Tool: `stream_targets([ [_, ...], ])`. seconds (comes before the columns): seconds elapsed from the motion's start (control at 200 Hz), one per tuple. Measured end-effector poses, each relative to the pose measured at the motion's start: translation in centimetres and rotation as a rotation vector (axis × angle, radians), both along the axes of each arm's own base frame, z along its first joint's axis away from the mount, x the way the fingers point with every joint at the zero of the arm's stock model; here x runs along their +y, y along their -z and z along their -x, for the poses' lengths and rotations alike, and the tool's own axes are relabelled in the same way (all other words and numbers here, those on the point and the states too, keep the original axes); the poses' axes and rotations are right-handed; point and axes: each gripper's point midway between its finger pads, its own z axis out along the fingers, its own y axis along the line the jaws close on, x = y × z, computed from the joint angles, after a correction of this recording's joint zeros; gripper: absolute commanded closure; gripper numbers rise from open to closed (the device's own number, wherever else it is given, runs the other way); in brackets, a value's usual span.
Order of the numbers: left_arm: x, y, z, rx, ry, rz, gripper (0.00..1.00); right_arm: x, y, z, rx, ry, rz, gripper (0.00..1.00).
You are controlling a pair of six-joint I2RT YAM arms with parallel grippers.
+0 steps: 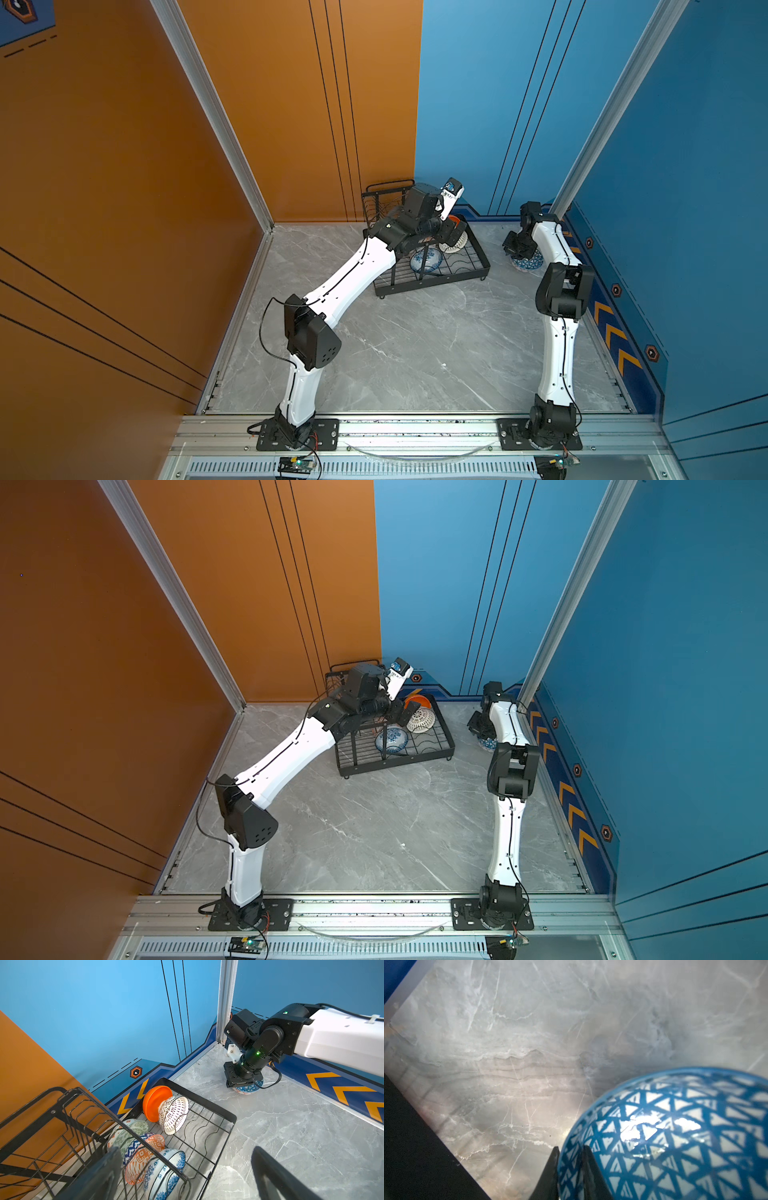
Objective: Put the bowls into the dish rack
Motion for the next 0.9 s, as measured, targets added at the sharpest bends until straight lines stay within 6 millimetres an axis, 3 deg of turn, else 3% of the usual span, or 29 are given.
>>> stream_targets([
  [0.115, 0.0, 0.0, 0.0, 0.003, -0.002, 0.004, 0.02, -0.6, -0.9, 0.1, -0.005, 0.012, 0.016, 1.00],
  [0.5, -0.3, 0.9, 0.4, 0.021, 0.000, -0.006, 0.02, -0.8, -2.3, 1.0, 0.002, 0.017, 0.014, 1.00],
  [0.721, 0.2, 1.4, 1.4, 0.045, -0.034, -0.008, 0.02, 1.7, -2.5, 3.1, 0.051, -0.024, -0.011, 1.00],
  [0.901, 1.4, 0.4, 2.4, 0.043, -0.065, 0.027, 0.02, 4.4, -3.8, 5.7, 0.093, -0.082, -0.015, 1.00],
])
